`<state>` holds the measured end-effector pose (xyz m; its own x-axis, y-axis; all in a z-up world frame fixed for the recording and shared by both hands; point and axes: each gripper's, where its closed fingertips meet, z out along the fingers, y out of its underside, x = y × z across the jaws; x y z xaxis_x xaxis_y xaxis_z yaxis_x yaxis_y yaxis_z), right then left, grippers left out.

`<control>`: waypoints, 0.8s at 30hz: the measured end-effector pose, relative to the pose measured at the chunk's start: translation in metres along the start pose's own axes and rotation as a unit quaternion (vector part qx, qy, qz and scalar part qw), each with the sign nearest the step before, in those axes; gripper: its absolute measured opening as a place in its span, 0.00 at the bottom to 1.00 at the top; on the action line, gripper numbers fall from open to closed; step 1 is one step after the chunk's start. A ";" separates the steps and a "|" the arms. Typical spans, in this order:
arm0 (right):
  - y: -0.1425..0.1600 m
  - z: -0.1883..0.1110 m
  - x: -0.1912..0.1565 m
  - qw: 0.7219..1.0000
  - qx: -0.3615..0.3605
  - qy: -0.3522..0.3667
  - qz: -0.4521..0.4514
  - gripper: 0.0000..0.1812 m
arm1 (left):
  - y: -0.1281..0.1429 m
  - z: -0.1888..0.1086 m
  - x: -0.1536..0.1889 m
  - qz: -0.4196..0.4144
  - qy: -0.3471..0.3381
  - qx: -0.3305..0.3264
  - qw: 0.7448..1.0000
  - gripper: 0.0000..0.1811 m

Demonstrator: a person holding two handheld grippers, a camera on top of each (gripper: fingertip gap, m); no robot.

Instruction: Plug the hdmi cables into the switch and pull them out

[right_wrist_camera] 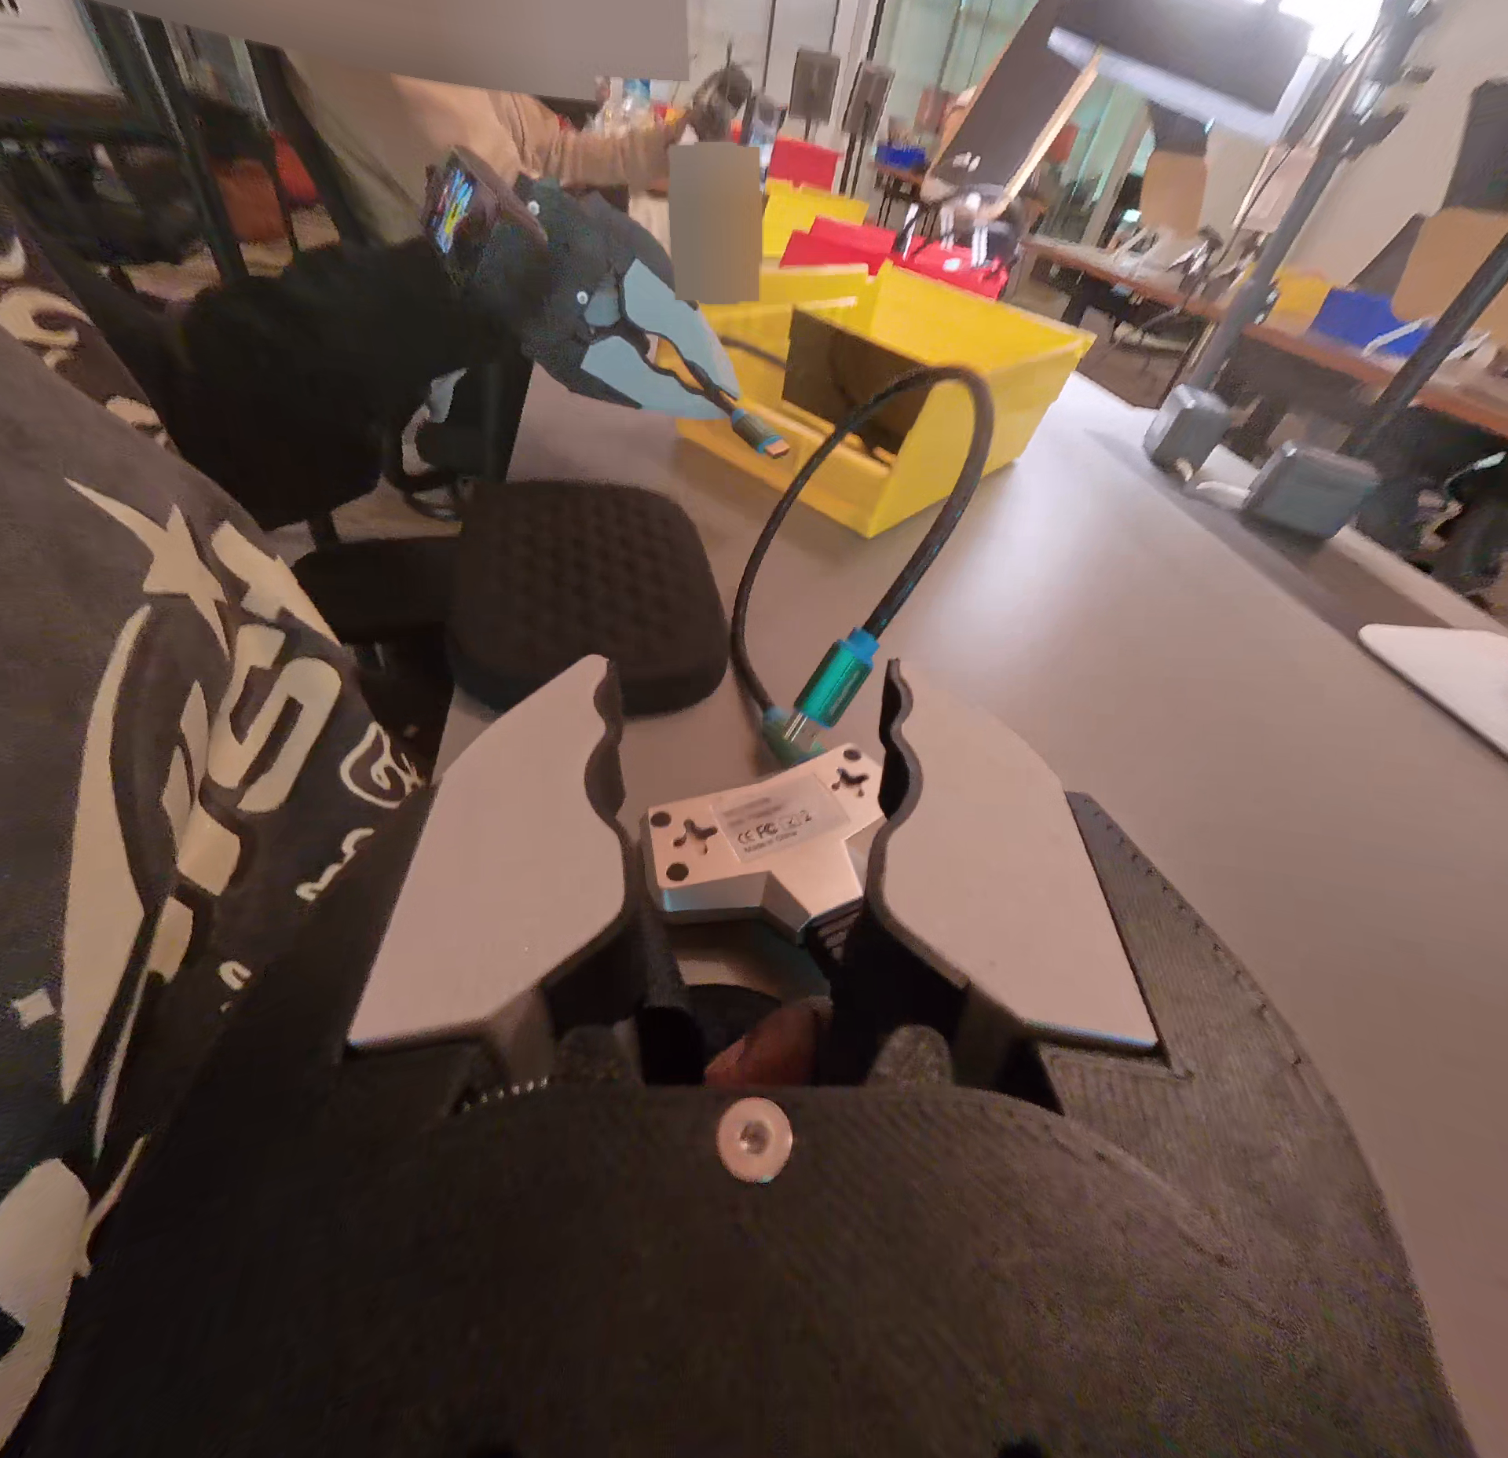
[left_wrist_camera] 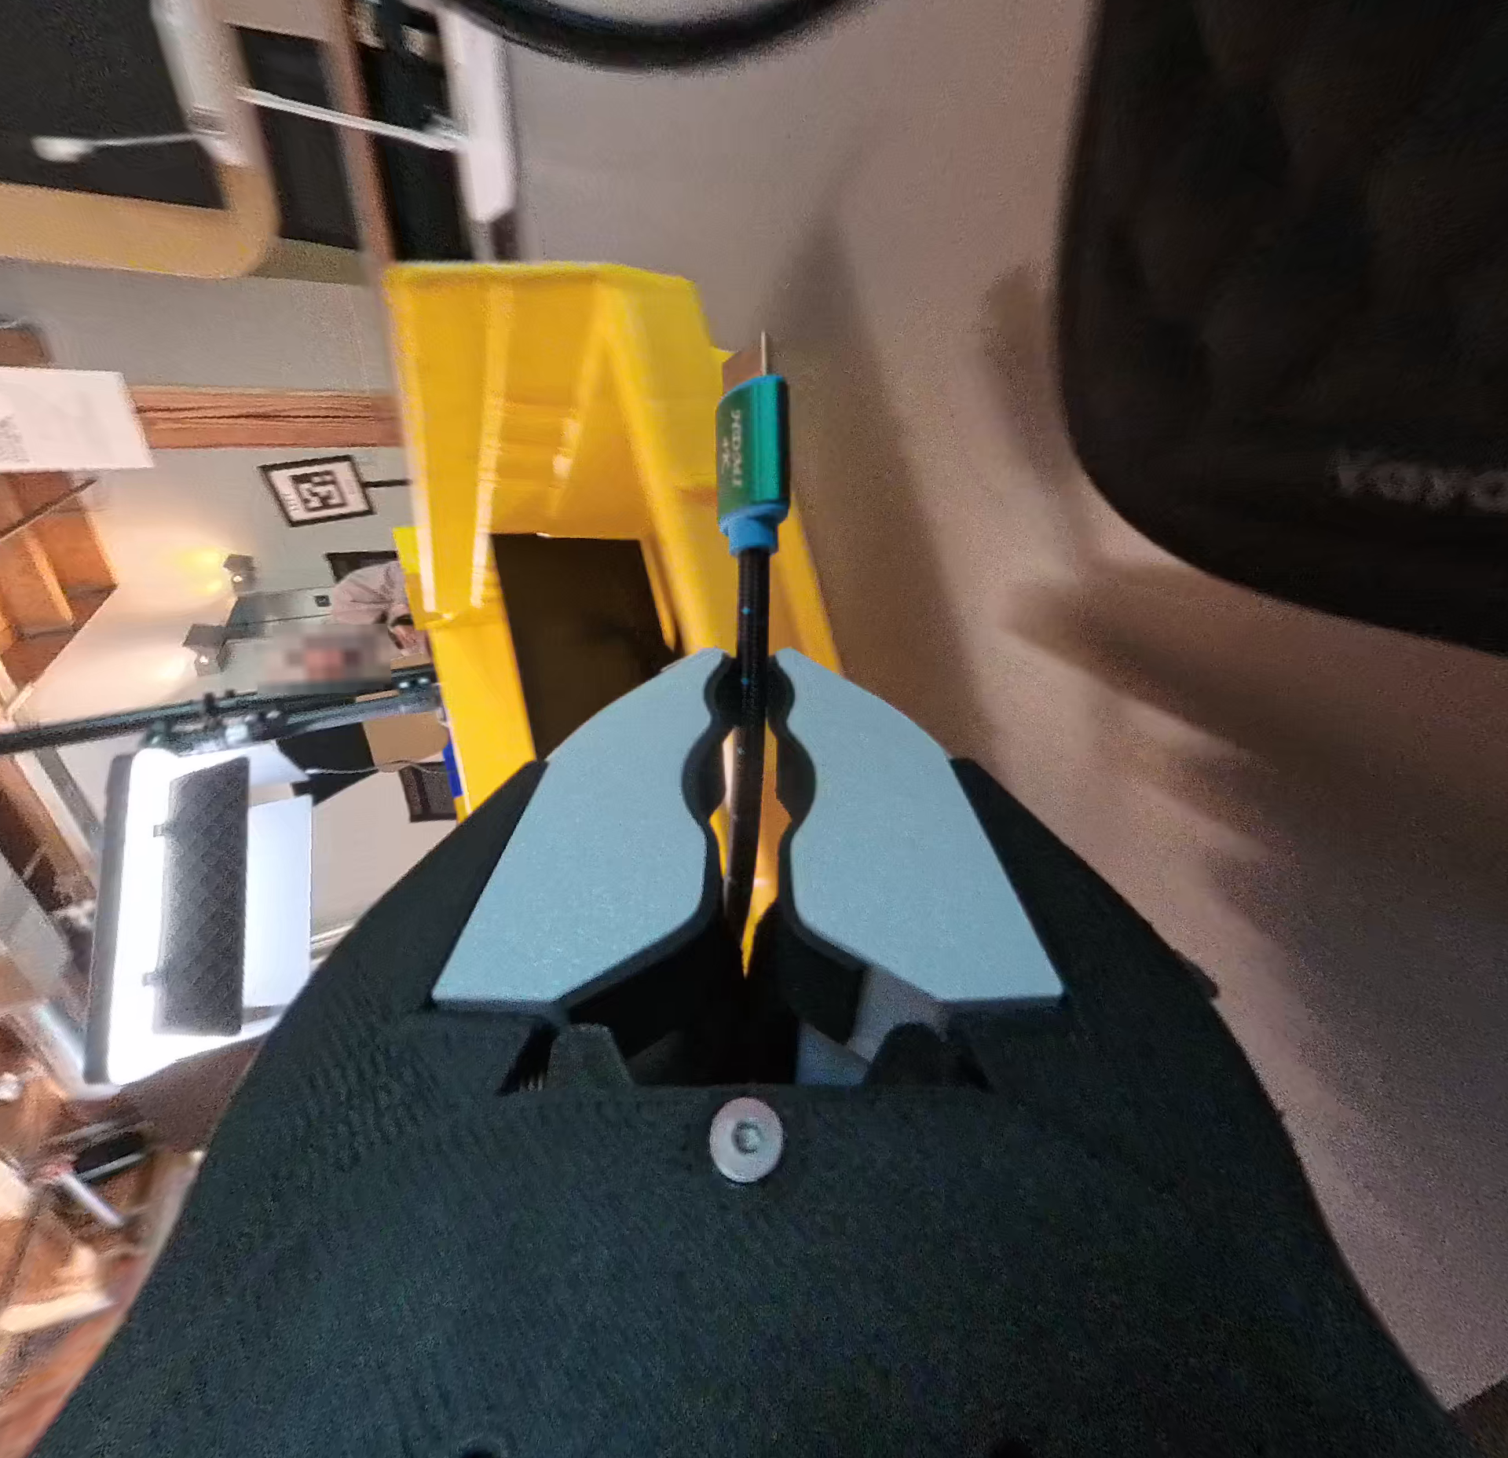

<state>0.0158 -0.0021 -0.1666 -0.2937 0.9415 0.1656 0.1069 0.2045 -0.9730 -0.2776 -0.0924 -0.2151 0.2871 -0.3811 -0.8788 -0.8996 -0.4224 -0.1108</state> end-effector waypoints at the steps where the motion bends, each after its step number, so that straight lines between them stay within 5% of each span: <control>1: -0.007 -0.003 0.001 1.000 0.012 0.003 0.001 0.34 | -0.005 -0.007 -0.014 -0.027 -0.022 0.015 0.999 0.03; 7: -0.020 0.001 0.002 1.000 -0.002 0.016 0.014 0.36 | -0.051 -0.063 -0.102 -0.151 -0.237 0.118 0.953 0.03; 12: -0.015 0.031 -0.015 0.997 0.044 -0.003 0.060 0.35 | -0.123 -0.088 -0.113 -0.149 -0.378 0.181 0.896 0.03; 19: -0.095 -0.020 0.011 0.969 0.225 0.019 0.101 0.27 | -0.192 -0.106 -0.118 -0.122 -0.425 0.264 0.857 0.03; 24: -0.091 -0.021 0.009 0.955 0.253 -0.017 0.150 0.29 | -0.247 -0.100 -0.087 -0.123 -0.369 0.371 0.843 0.03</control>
<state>0.0234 -0.0071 -0.0728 -0.3543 0.9260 -0.1308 -0.2792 -0.2382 -0.9302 -0.0474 -0.0370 -0.0644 0.4581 0.3736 -0.8066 -0.8796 0.3212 -0.3508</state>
